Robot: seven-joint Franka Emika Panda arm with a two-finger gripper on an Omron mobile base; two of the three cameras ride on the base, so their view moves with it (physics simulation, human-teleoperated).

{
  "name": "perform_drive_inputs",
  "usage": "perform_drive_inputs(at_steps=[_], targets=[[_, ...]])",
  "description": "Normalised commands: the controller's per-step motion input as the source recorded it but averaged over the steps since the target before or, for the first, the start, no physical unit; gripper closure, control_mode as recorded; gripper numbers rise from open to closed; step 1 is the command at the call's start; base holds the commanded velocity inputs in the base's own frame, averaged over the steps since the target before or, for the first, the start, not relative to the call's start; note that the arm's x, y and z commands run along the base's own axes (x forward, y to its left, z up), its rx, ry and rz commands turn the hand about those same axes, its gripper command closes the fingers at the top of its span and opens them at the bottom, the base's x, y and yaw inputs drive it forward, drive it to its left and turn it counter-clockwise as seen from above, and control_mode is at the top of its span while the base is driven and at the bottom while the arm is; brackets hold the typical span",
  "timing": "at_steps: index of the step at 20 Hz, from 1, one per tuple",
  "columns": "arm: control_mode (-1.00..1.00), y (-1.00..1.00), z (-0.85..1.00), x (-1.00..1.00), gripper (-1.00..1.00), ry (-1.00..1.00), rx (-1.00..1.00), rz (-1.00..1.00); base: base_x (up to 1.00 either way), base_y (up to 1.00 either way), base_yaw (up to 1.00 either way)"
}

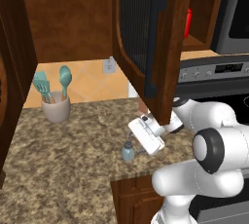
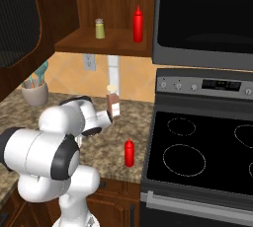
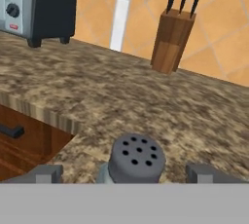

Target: Put the shaker and condiment bottle from the counter next to their counterparts in the cabinet.

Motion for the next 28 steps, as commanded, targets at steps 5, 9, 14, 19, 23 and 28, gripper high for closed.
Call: perform_drive_inputs(at_steps=[5,9,14,19,23,28], targets=[[-1.00,0.16,-0.14,0.00,-1.00,0.00,0.00,0.00,0.00,0.00,0.00],[-1.00,0.23,-0.12,0.00,-1.00,0.00,0.00,0.00,0.00,0.00,0.00],[-1.00,0.08,-0.13,0.00,1.00,0.00,0.00,0.00,0.00,0.00,0.00],[-1.00,0.00,-0.06,0.00,1.00,0.00,0.00,0.00,0.00,0.00,0.00],[-1.00,0.00,0.00,0.00,1.00,0.00,0.00,0.00,0.00,0.00,0.00],[-1.00,0.00,0.19,-0.07,1.00,-0.04,0.00,-0.01,0.00,0.00,0.00]])
